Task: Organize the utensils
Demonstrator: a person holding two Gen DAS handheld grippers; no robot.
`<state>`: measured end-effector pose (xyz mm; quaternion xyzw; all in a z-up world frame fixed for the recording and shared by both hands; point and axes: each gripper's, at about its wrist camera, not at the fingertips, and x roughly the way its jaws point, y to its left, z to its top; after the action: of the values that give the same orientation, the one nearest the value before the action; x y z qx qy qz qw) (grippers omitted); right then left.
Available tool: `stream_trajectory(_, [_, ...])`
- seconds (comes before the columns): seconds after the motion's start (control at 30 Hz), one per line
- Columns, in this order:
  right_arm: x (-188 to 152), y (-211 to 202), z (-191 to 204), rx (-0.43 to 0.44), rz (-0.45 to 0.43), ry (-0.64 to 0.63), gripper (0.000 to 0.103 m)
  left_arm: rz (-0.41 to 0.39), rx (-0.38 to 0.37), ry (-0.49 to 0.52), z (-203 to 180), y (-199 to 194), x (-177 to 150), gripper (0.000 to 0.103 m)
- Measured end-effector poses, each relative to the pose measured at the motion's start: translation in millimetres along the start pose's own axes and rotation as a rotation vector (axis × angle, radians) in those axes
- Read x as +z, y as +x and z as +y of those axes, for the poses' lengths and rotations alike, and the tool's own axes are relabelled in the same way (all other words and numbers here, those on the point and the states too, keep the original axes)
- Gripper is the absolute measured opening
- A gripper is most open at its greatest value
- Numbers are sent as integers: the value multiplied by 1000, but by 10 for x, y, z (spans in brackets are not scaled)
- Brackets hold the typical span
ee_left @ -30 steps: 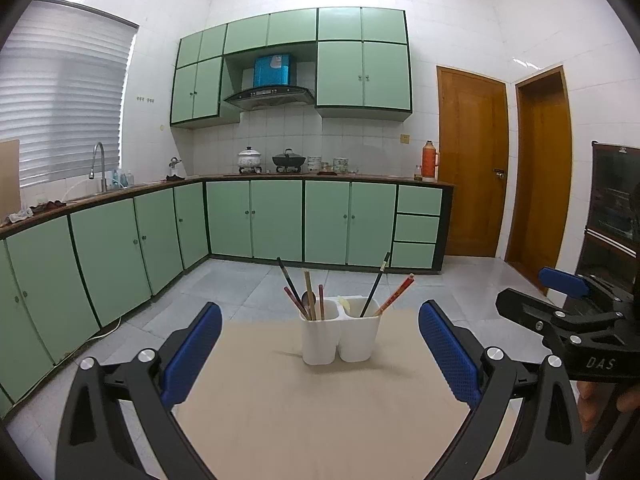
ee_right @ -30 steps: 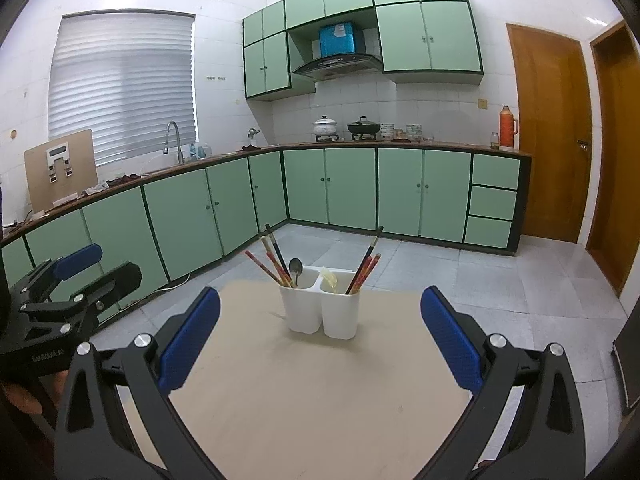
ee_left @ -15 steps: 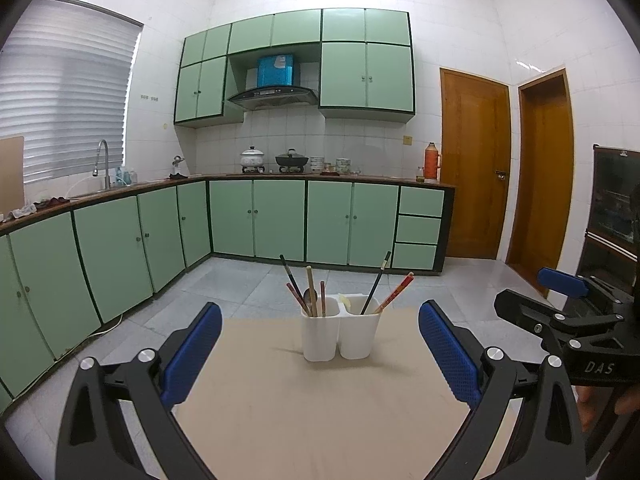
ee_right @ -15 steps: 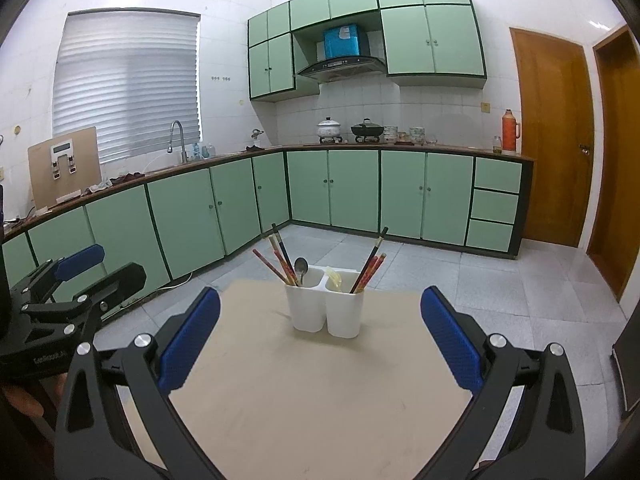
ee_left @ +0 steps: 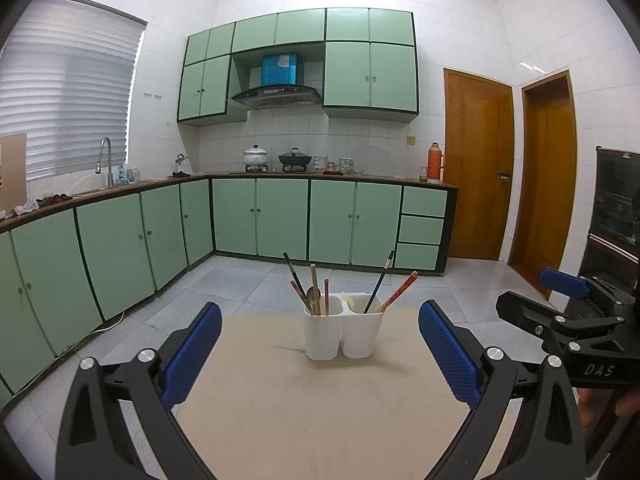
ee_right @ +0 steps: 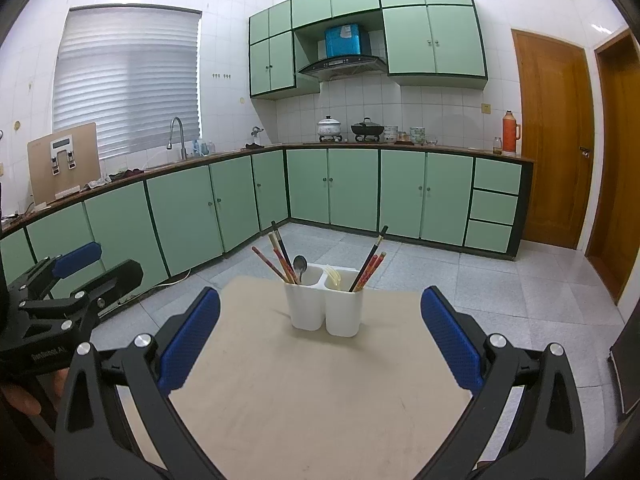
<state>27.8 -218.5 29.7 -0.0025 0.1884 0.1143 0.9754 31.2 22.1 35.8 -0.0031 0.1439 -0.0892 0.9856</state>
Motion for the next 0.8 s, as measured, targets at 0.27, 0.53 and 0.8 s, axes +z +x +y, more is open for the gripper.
stream_trajectory(0.27, [-5,-12,-20,-1,3,-7,97,3,1,-2,-2,-1,-8,97])
stream_trajectory(0.53, [2,-10,-29,0,4,-7,97,3,1,-2,0,-2,-7,97])
stream_trajectory(0.8, [2,-11,-26,0,3,-7,97,3,1,-3,0,-2,-7,97])
